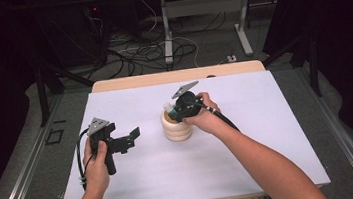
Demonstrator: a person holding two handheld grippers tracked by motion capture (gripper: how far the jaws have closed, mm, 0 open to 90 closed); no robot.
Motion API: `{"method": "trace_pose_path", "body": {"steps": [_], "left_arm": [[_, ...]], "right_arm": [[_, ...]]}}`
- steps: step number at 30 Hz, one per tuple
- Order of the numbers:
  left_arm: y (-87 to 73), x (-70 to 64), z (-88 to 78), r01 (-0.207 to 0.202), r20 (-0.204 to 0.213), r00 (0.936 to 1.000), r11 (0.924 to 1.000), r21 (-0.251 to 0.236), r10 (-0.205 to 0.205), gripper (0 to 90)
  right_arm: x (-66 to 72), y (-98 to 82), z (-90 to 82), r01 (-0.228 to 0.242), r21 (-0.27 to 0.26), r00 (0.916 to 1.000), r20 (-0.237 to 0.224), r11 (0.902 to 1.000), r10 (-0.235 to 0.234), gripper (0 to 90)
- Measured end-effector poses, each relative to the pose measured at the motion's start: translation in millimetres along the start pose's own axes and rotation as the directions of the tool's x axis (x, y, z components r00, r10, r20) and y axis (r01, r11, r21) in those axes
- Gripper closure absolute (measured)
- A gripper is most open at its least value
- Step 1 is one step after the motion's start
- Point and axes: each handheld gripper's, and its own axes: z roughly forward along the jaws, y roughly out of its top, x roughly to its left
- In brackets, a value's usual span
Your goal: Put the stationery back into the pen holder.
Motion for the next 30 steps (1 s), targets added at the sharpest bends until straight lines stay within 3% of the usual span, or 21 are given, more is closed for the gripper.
{"method": "trace_pose_path", "body": {"steps": [8,10,13,18,20,24,26,30], "left_arm": [[0.1,-0.4,0.5,-0.002,0.000,1.0000,1.0000,0.000,0.002,0.3],[0.2,-0.4,0.3,0.000,0.000,1.0000,1.0000,0.002,0.000,0.3],[0.2,-0.2,0.3,-0.001,0.000,1.0000,1.0000,0.002,0.001,0.3],[0.4,-0.4,0.6,-0.003,0.000,1.0000,1.0000,0.001,0.003,0.3],[0.6,-0.3,0.5,-0.004,0.000,1.0000,1.0000,0.000,0.004,0.3],[0.4,-0.1,0.7,-0.002,-0.001,1.0000,1.0000,0.001,0.002,0.3],[0.4,-0.2,0.6,-0.002,-0.001,1.0000,1.0000,0.001,0.002,0.3],[0.6,-0.1,0.2,-0.004,-0.001,1.0000,1.0000,0.000,0.004,0.3]], "right_arm": [[3.9,3.4,-13.7,0.021,-0.065,0.9997,0.012,0.9976,-0.021,46.1],[4.1,3.0,-17.1,0.013,-0.060,0.9999,0.007,0.9981,-0.012,40.6],[4.4,2.0,-23.5,0.018,-0.080,0.9996,0.023,0.9966,-0.016,38.9],[4.0,1.5,-33.1,0.046,-0.112,0.9985,0.033,0.9926,-0.043,36.1],[4.1,1.8,-38.3,0.028,-0.130,0.9994,0.026,0.9911,-0.025,31.8],[4.3,2.4,-47.4,0.040,-0.170,0.9985,0.043,0.9846,-0.034,22.0],[4.1,2.3,-53.2,0.050,-0.166,0.9979,0.050,0.9849,-0.042,14.2],[2.6,-1.8,-63.5,0.049,-0.164,0.9972,0.064,0.9853,-0.039,14.4]]}}
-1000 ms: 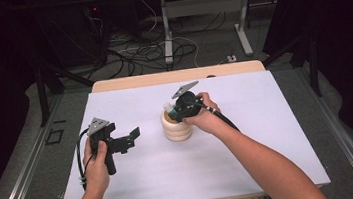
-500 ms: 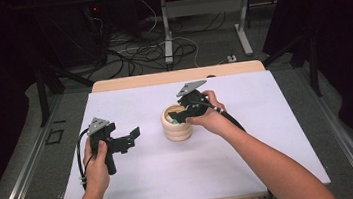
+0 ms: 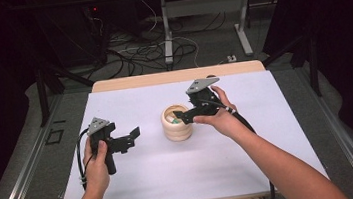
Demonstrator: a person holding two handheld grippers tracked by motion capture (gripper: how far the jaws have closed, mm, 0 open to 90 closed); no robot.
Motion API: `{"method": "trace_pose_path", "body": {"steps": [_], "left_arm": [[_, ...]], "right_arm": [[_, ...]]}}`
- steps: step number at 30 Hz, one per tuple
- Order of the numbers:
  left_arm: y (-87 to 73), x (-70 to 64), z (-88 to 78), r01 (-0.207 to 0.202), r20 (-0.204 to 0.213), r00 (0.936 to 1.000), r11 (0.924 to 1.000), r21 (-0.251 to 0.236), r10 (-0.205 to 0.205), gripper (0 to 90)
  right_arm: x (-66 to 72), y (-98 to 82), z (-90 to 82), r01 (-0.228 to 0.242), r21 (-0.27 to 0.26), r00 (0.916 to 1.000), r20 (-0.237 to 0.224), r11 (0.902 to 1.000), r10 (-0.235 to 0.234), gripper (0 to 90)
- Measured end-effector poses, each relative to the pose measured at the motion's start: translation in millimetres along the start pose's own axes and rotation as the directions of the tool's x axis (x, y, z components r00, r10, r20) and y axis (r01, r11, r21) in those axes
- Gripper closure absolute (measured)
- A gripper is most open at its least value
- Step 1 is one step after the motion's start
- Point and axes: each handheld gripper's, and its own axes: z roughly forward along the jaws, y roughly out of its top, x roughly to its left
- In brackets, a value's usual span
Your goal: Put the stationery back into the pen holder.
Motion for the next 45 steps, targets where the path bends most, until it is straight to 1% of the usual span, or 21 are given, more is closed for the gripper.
{"method": "trace_pose_path", "body": {"steps": [1,2,4,7,8,10,17,20,21,24,25,27,28,29,31,34,35,36,43,44,45], "left_arm": [[-0.1,0.0,-0.1,0.000,0.000,1.0000,1.0000,0.000,0.000,0.3],[-0.1,0.1,-0.1,0.000,0.000,1.0000,1.0000,0.000,0.000,0.3],[-0.1,0.2,-0.2,0.000,-0.001,1.0000,1.0000,-0.001,0.000,0.3],[0.1,0.6,-0.4,-0.001,-0.003,1.0000,1.0000,-0.001,0.001,0.3],[0.1,0.8,-0.5,-0.001,-0.004,1.0000,1.0000,-0.002,0.001,0.3],[0.2,1.0,-0.6,0.000,-0.004,1.0000,1.0000,0.000,0.000,0.3],[-0.4,1.6,-0.4,0.004,-0.006,1.0000,1.0000,0.001,-0.004,0.3],[-0.2,1.9,-0.8,0.007,-0.007,1.0000,1.0000,-0.001,-0.007,0.3],[-0.2,2.2,-1.0,0.007,-0.008,0.9999,1.0000,-0.001,-0.007,0.3],[-0.2,2.8,-1.4,0.006,-0.010,0.9999,1.0000,-0.002,-0.006,0.3],[-0.1,3.0,-1.6,0.005,-0.011,0.9999,1.0000,-0.004,-0.005,0.3],[0.0,3.3,-2.1,0.011,-0.013,0.9999,0.9999,-0.007,-0.011,0.3],[0.1,3.7,-2.5,0.011,-0.013,0.9999,0.9999,-0.005,-0.011,0.3],[0.2,4.1,-2.6,0.009,-0.014,0.9999,0.9999,-0.006,-0.009,0.3],[0.0,4.9,-2.7,0.013,-0.016,0.9998,0.9999,-0.006,-0.013,0.3],[-0.4,5.5,-2.6,0.017,-0.018,0.9997,0.9998,-0.006,-0.017,0.3],[-0.4,5.6,-2.7,0.017,-0.018,0.9997,0.9998,-0.005,-0.017,0.3],[-0.4,5.7,-2.7,0.017,-0.018,0.9997,0.9998,-0.005,-0.017,0.3],[-1.1,6.8,-2.0,0.016,-0.021,0.9997,0.9999,-0.003,-0.016,0.3],[-1.1,6.8,-1.9,0.018,-0.021,0.9996,0.9998,-0.002,-0.018,0.3],[-1.2,6.9,-1.9,0.016,-0.021,0.9996,0.9999,-0.001,-0.016,0.3]], "right_arm": [[-0.8,-1.8,-2.4,0.017,-0.003,0.9999,-0.003,0.9999,-0.017,14.2],[-1.8,-3.6,-4.7,0.020,-0.005,0.9998,0.007,0.9998,-0.020,14.1],[-4.5,-7.4,-9.1,0.002,-0.020,0.9996,0.026,0.9998,-0.002,12.3],[-8.7,-12.6,-15.7,-0.019,-0.018,0.9989,0.042,0.9997,0.020,3.7],[-10.4,-14.8,-17.6,-0.023,-0.027,0.9986,0.047,0.9994,0.024,0.6],[-13.5,-19.5,-22.7,-0.035,-0.035,0.9968,0.070,0.9988,0.038,0.0],[-23.1,-36.4,-36.7,-0.099,-0.048,0.9890,0.105,0.9939,0.103,0.0],[-25.5,-44.6,-41.6,-0.109,-0.053,0.9859,0.122,0.9926,0.115,0.0],[-26.7,-47.1,-42.6,-0.106,-0.055,0.9858,0.125,0.9929,0.112,0.0],[-30.6,-57.9,-46.9,-0.128,-0.056,0.9809,0.141,0.9902,0.135,0.0],[-32.0,-60.4,-48.0,-0.128,-0.057,0.9800,0.146,0.9901,0.135,0.0],[-35.5,-66.6,-51.0,-0.136,-0.054,0.9768,0.160,0.9893,0.143,0.0],[-37.0,-69.9,-52.1,-0.142,-0.058,0.9739,0.170,0.9882,0.150,0.0],[-39.2,-73.9,-53.9,-0.150,-0.051,0.9716,0.177,0.9873,0.157,0.0],[-43.1,-80.0,-55.8,-0.155,-0.052,0.9693,0.185,0.9865,0.162,0.0],[-48.6,-90.2,-58.7,-0.175,-0.047,0.9613,0.208,0.9835,0.181,0.0],[-50.8,-94.4,-59.9,-0.187,-0.047,0.9574,0.215,0.9813,0.192,0.0],[-52.5,-96.9,-60.7,-0.189,-0.046,0.9560,0.219,0.9809,0.194,0.0],[-63.8,-119.4,-63.5,-0.240,-0.043,0.9360,0.255,0.9699,0.243,0.0],[-65.2,-122.4,-63.6,-0.253,-0.046,0.9312,0.259,0.9663,0.256,0.0],[-66.4,-124.1,-63.9,-0.257,-0.046,0.9293,0.263,0.9654,0.260,0.0]]}}
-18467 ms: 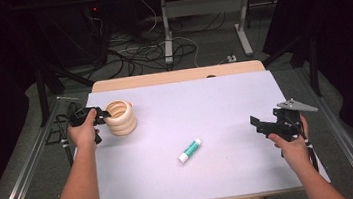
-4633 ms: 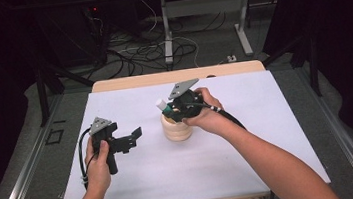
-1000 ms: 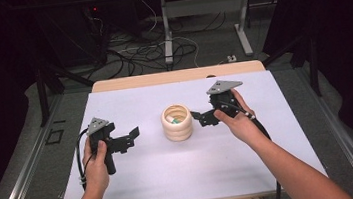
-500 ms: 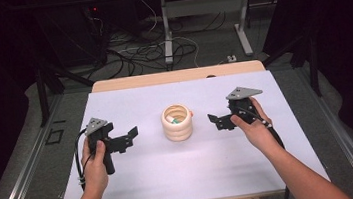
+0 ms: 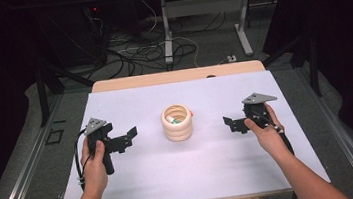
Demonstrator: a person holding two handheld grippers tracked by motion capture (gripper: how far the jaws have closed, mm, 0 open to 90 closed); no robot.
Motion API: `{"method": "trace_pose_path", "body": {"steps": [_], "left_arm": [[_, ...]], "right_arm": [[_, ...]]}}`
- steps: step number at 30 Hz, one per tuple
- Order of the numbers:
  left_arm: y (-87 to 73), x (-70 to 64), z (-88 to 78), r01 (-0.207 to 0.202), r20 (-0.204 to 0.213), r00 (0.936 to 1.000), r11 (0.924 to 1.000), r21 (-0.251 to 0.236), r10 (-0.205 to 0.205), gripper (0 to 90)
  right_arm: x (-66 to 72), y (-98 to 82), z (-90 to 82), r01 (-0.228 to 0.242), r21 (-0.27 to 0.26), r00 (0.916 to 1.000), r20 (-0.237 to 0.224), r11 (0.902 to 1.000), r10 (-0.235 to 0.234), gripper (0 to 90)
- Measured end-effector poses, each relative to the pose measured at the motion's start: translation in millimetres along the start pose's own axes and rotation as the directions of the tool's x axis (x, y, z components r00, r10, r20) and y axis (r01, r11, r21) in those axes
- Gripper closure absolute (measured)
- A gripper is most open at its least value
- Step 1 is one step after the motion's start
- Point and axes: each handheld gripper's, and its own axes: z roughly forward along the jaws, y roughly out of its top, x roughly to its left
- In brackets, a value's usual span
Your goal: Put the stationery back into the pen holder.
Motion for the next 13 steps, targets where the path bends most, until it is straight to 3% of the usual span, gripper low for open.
{"method": "trace_pose_path", "body": {"steps": [13], "left_arm": [[0.6,0.2,1.7,-0.002,0.002,1.0000,1.0000,-0.002,0.002,0.3]], "right_arm": [[-18.1,-16.3,-1.0,-0.046,0.014,0.9976,0.052,0.9989,0.045,0.0]]}}
